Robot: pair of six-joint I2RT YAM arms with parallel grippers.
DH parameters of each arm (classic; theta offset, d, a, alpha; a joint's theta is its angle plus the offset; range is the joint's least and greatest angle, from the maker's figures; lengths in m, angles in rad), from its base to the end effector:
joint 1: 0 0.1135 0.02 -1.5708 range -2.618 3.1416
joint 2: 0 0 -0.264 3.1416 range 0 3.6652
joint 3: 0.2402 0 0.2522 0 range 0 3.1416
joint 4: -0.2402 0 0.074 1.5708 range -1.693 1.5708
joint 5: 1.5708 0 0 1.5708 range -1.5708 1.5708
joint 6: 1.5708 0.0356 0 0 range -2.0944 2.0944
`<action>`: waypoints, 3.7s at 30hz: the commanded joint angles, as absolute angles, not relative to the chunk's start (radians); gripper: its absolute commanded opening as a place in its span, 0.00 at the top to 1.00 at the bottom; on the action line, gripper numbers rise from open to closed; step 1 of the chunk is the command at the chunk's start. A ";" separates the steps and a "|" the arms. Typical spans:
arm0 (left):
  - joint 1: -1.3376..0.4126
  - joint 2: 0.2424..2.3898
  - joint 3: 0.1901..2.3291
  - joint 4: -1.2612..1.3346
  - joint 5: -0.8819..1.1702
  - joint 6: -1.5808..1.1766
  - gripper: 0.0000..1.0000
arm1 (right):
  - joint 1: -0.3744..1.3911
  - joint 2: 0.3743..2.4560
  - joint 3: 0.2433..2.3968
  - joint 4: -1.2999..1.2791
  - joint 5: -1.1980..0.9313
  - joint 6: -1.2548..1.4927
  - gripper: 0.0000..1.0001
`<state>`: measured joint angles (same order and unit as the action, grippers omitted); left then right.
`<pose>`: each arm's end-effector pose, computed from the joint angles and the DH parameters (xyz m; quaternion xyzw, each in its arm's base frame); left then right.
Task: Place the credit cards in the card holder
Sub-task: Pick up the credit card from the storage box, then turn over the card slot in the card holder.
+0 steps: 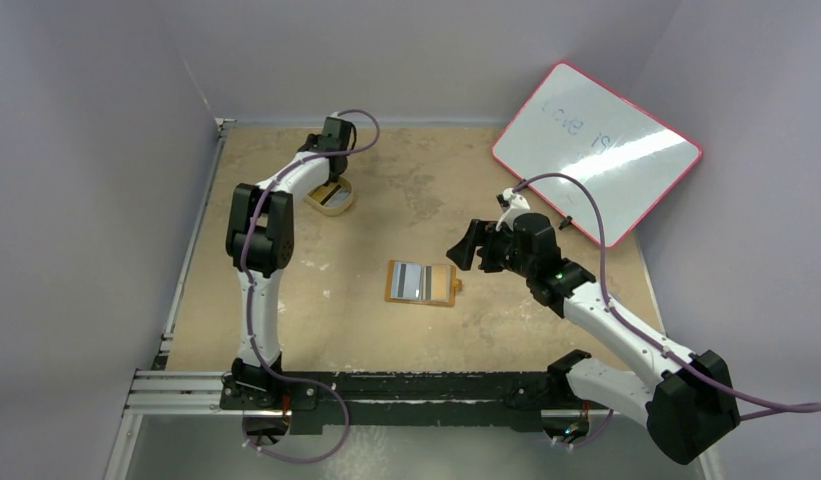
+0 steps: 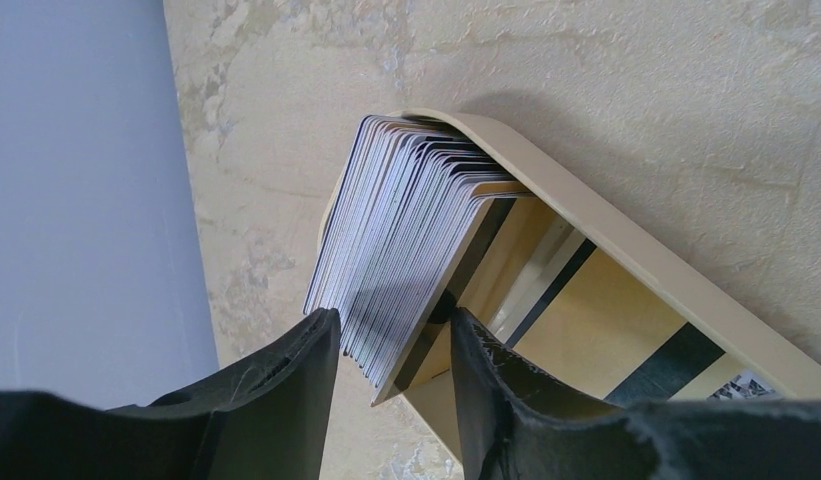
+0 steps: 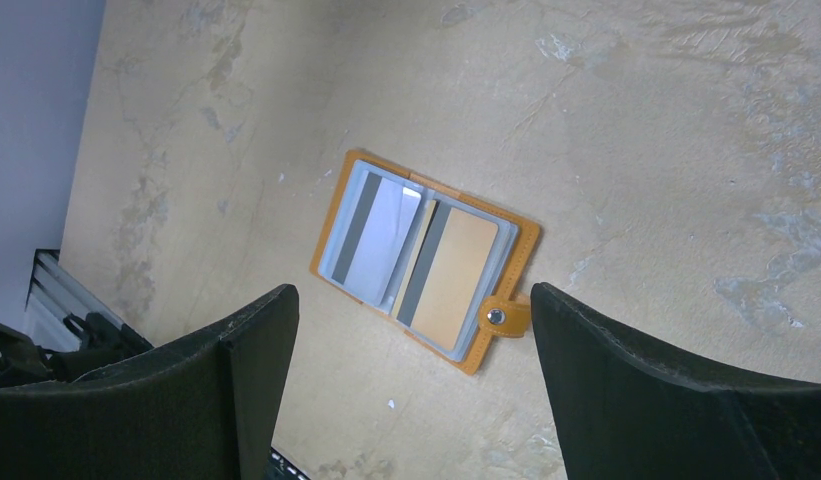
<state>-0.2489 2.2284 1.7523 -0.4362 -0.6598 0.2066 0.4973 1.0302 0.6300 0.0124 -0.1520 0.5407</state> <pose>0.4794 -0.0993 0.1827 0.1001 0.8958 0.3000 0.3123 0.2033 0.1165 0.2584 -0.0244 0.8284 0.3305 0.4515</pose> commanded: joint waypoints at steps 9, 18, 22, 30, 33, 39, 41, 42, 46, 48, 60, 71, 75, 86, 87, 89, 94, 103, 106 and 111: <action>-0.241 2.216 1.816 -0.427 -0.707 0.235 0.68 | 0.500 1.028 0.668 0.038 -0.161 0.528 0.13; -0.240 2.212 1.834 -0.438 -0.707 0.234 0.73 | 0.500 1.034 0.667 0.044 -0.166 0.529 0.13; -0.242 2.212 1.834 -0.443 -0.709 0.232 0.74 | 0.500 1.034 0.667 0.044 -0.167 0.529 0.13; -0.242 2.212 1.852 -0.458 -0.708 0.229 0.83 | 0.500 1.034 0.664 0.045 -0.171 0.533 0.13; -0.244 2.205 1.859 -0.468 -0.703 0.221 0.85 | 0.500 1.037 0.672 0.046 -0.175 0.533 0.13; -0.245 2.208 1.902 -0.524 -0.667 0.197 0.89 | 0.500 1.047 0.686 0.025 -0.172 0.523 0.13; -0.247 2.213 1.910 -0.538 -0.663 0.194 0.91 | 0.500 1.049 0.693 0.021 -0.175 0.521 0.13; -0.248 2.214 1.912 -0.545 -0.661 0.190 0.91 | 0.501 1.049 0.696 0.022 -0.176 0.519 0.13; -0.251 2.210 1.926 -0.578 -0.636 0.168 0.97 | 0.500 1.052 0.707 0.019 -0.179 0.518 0.13; -0.256 2.207 1.945 -0.615 -0.629 0.152 1.00 | 0.500 1.051 0.709 0.016 -0.180 0.521 0.13; -0.262 2.055 1.981 -0.791 -0.401 -0.067 1.00 | 0.502 1.020 0.687 0.006 -0.215 0.664 0.17; -0.260 1.665 1.510 -0.604 0.163 -0.363 1.00 | 0.648 1.104 0.682 0.018 -0.117 0.772 0.20; -0.261 1.545 1.276 -0.442 0.393 -0.490 1.00 | 0.681 1.152 0.678 0.043 -0.105 0.784 0.20; -0.272 1.384 0.871 -0.195 0.652 -0.702 1.00 | 0.687 1.262 0.672 0.114 -0.138 0.735 0.19; -0.276 1.389 0.874 -0.234 0.653 -0.673 1.00 | 0.687 1.268 0.676 0.109 -0.136 0.730 0.19; -0.280 1.390 0.871 -0.285 0.646 -0.624 1.00 | 0.687 1.274 0.683 0.104 -0.132 0.724 0.19; -0.286 1.392 0.839 -0.301 0.658 -0.604 1.00 | 0.687 1.274 0.675 0.115 -0.132 0.724 0.19; -0.342 1.483 0.809 -0.271 0.659 -0.597 1.00 | 0.687 1.264 0.648 0.141 -0.138 0.730 0.19; -0.361 1.509 0.807 -0.267 0.645 -0.594 1.00 | 0.687 1.252 0.633 0.159 -0.145 0.730 0.19; -0.376 1.549 0.803 -0.258 0.626 -0.589 1.00 | 0.687 1.242 0.633 0.159 -0.146 0.720 0.19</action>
<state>-0.3645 1.5272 0.8051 -0.3023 0.6247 -0.6167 0.6819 1.2797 0.6312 0.1184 -0.1478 0.7399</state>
